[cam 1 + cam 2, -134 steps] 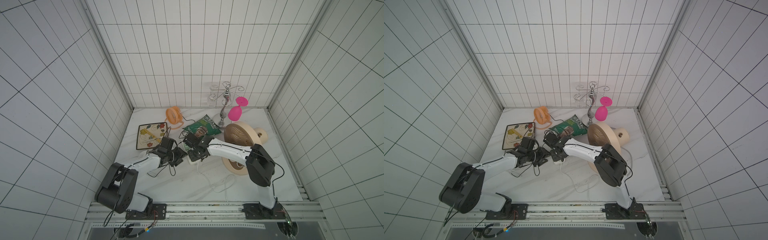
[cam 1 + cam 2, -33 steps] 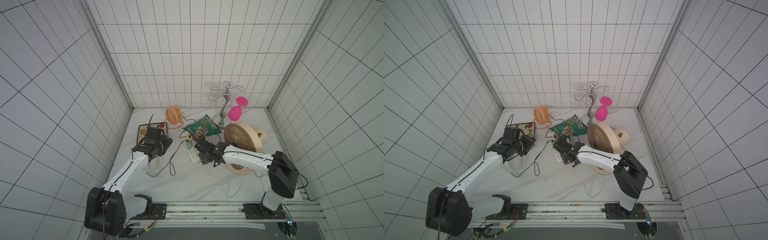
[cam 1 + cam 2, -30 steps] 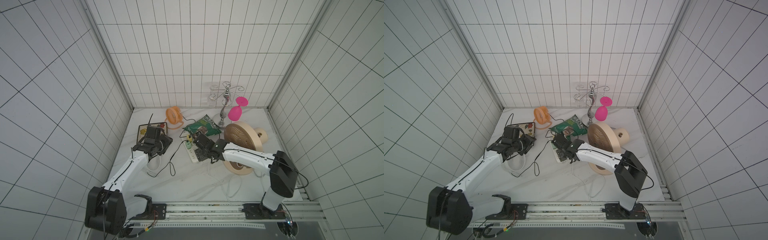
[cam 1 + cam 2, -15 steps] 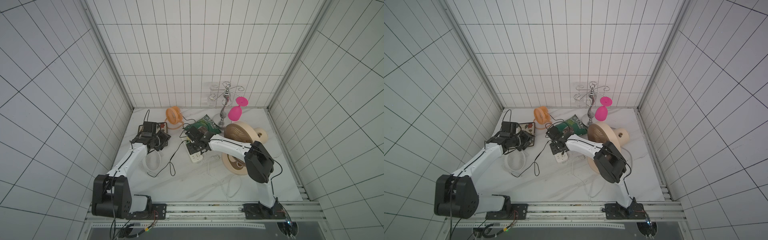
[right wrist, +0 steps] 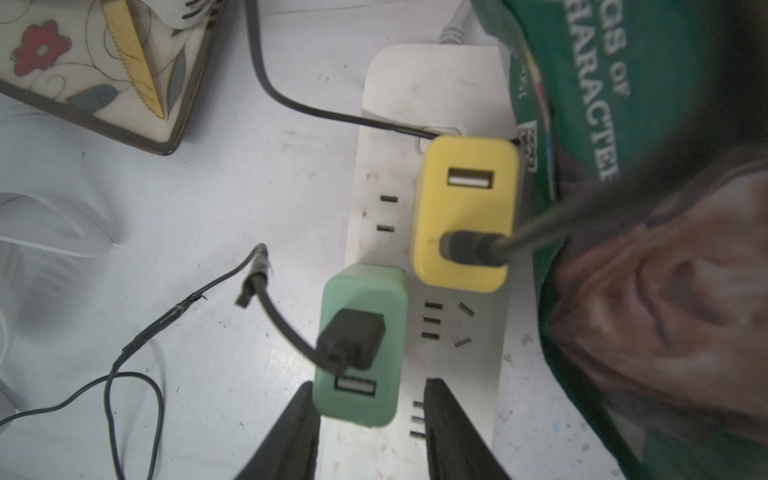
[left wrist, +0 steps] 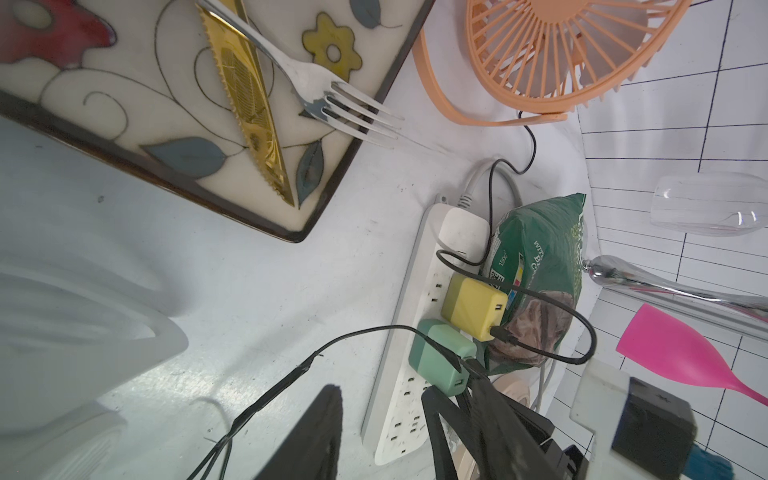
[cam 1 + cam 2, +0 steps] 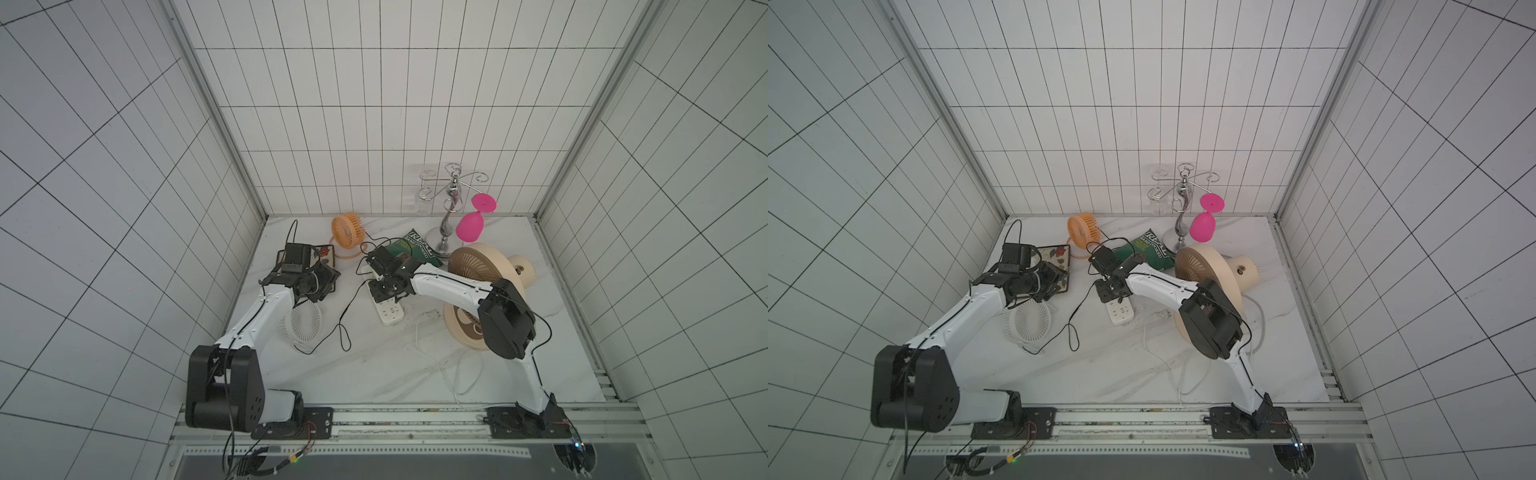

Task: Unplug the desk fan from the power strip
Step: Remove the plug from the socket.

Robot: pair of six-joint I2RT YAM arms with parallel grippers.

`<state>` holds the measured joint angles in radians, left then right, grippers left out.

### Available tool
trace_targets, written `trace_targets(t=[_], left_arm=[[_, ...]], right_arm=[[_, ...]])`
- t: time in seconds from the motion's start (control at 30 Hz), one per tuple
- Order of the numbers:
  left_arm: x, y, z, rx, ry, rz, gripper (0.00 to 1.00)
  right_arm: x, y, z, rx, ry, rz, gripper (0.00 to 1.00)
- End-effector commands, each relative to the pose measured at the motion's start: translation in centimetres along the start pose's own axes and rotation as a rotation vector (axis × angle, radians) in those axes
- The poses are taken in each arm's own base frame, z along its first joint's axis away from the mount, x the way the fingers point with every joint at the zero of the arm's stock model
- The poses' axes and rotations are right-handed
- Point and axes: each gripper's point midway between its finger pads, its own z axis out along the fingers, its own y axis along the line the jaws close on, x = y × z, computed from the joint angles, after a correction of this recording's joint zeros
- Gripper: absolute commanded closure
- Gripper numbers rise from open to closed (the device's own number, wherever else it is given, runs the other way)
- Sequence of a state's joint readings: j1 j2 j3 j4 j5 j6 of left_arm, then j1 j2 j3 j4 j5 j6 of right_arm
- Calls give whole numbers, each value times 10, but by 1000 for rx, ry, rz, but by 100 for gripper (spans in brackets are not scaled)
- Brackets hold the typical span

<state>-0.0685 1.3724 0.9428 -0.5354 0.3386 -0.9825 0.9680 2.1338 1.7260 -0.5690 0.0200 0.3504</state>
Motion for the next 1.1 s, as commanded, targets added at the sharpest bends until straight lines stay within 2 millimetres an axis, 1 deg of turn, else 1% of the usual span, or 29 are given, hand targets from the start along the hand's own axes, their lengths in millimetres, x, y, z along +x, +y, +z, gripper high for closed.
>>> trace_targets(t=[0.0, 0.33, 0.4, 0.5, 0.67, 0.8, 0.9, 1.07], left_arm=[[-4, -3, 0, 12, -4, 19, 47], [-2, -1, 1, 9, 2, 19, 47], [-2, 0, 1, 6, 2, 20, 47], [-3, 1, 1, 5, 0, 18, 47], [-6, 3, 1, 1, -1, 15, 47], [-9, 5, 2, -1, 1, 16, 47], [-9, 7, 5, -6, 11, 12, 46], [-8, 10, 14, -3, 34, 7, 47]], right_arm=[[-5, -4, 7, 1, -4, -8, 58], [-19, -6, 12, 37, -73, -62, 60], [-20, -6, 13, 41, -78, -69, 63], [-19, -4, 13, 34, -75, -80, 69], [-11, 5, 11, 15, -75, -124, 72], [-2, 17, 4, -5, -75, -179, 74], [7, 22, -2, -17, -72, -205, 75], [23, 21, -14, -36, -69, -211, 76]])
